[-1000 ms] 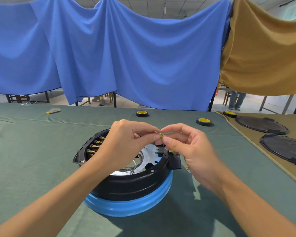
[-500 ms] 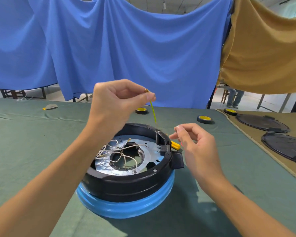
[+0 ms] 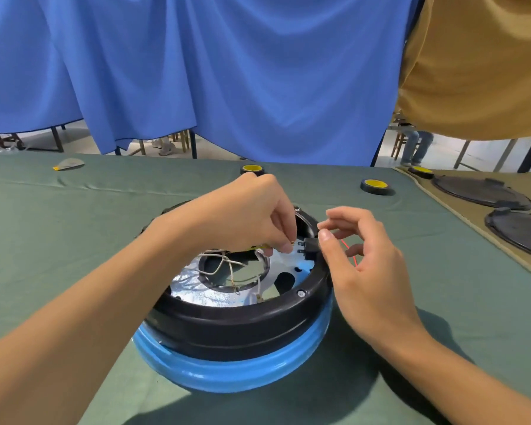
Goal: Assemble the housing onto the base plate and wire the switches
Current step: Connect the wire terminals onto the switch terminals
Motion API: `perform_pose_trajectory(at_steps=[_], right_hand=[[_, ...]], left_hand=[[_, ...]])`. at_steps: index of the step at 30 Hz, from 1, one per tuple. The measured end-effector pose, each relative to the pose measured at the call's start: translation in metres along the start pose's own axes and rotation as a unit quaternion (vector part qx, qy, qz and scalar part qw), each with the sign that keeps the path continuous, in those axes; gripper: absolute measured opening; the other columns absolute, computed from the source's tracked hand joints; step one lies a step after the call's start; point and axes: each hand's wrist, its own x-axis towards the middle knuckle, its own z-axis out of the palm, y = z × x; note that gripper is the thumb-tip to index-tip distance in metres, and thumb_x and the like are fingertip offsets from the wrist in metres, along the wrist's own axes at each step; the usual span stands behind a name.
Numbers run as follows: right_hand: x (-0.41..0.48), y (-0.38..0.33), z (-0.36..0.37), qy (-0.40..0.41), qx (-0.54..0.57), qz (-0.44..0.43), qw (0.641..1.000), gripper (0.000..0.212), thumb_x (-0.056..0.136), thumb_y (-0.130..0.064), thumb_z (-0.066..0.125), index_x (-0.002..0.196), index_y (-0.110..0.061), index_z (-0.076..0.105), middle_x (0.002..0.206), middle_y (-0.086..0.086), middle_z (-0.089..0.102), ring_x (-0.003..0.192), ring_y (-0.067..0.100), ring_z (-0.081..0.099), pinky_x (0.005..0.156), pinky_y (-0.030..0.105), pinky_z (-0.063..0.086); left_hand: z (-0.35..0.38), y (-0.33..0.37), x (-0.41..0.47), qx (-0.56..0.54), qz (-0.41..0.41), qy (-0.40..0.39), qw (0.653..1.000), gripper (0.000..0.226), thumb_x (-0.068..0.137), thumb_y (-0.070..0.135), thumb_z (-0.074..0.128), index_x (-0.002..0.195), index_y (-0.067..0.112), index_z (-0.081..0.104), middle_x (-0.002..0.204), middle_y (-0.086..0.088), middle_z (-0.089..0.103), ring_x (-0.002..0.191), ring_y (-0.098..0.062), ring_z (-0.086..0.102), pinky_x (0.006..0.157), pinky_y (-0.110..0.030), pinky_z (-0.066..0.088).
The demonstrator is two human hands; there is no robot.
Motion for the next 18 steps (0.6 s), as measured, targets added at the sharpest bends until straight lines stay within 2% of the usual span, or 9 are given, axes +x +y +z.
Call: perform_pose_trajectory(at_steps=[5, 10, 11, 14, 15, 18], right_hand=[[0.0023, 0.0035, 0.0011, -0.001, 0.019, 0.009, 1.000, 0.021, 0.091, -0.019, 0.060, 0.103, -0.035, 0.055, 0.098, -0.013, 0.064, 0.096, -0.003, 0.057, 0.076, 0.005, 0.040], [0.0054, 0.0056, 0.0021, 0.008, 0.044, 0.045, 0.998, 0.026, 0.090, -0.010, 0.063, 0.111, -0.024, 0.056, 0.099, -0.015, 0.063, 0.093, -0.003, 0.058, 0.073, 0.010, 0.045], [0.0062, 0.0059, 0.0021, 0.009, 0.047, 0.055, 0.997, 0.026, 0.090, -0.011, 0.063, 0.111, -0.022, 0.056, 0.099, -0.015, 0.064, 0.093, -0.003, 0.059, 0.077, 0.013, 0.047], [0.0051, 0.0058, 0.0047, 0.006, 0.058, 0.091, 0.994, 0.022, 0.090, -0.013, 0.061, 0.110, -0.022, 0.059, 0.098, -0.013, 0.065, 0.094, -0.002, 0.060, 0.089, 0.038, 0.052], [0.0045, 0.0058, 0.0055, 0.007, 0.056, 0.097, 0.994, 0.020, 0.091, -0.013, 0.060, 0.109, -0.021, 0.060, 0.097, -0.013, 0.065, 0.093, -0.003, 0.060, 0.091, 0.041, 0.052], [0.0041, 0.0051, 0.0075, 0.005, 0.045, 0.102, 0.994, 0.016, 0.092, -0.014, 0.058, 0.106, -0.019, 0.063, 0.097, -0.012, 0.065, 0.092, -0.003, 0.059, 0.095, 0.036, 0.049]], left_hand=[[-0.0001, -0.0036, -0.0021, -0.004, 0.007, -0.004, 1.000, 0.007, 0.079, 0.017, 0.079, 0.074, 0.021, 0.076, 0.060, 0.014, 0.070, 0.058, -0.002, 0.068, 0.066, -0.017, 0.053], [0.0056, -0.0036, -0.0004, 0.010, 0.020, -0.001, 1.000, 0.010, 0.080, 0.024, 0.079, 0.072, 0.025, 0.074, 0.058, 0.016, 0.068, 0.058, -0.003, 0.067, 0.064, -0.022, 0.054], [0.0066, -0.0041, -0.0001, 0.012, 0.021, 0.000, 1.000, 0.010, 0.080, 0.025, 0.079, 0.072, 0.026, 0.074, 0.057, 0.017, 0.067, 0.058, -0.004, 0.067, 0.063, -0.022, 0.054], [0.0085, -0.0054, -0.0001, 0.003, 0.029, 0.004, 1.000, 0.009, 0.080, 0.022, 0.080, 0.073, 0.023, 0.074, 0.061, 0.015, 0.069, 0.058, -0.005, 0.067, 0.068, -0.027, 0.056], [0.0088, -0.0059, 0.0001, 0.000, 0.032, 0.007, 0.999, 0.008, 0.079, 0.021, 0.080, 0.073, 0.022, 0.075, 0.062, 0.012, 0.070, 0.058, -0.006, 0.068, 0.070, -0.031, 0.058], [0.0088, -0.0068, 0.0002, -0.004, 0.037, 0.013, 0.999, 0.008, 0.079, 0.019, 0.080, 0.073, 0.021, 0.075, 0.063, 0.006, 0.072, 0.058, -0.009, 0.069, 0.072, -0.037, 0.060]])
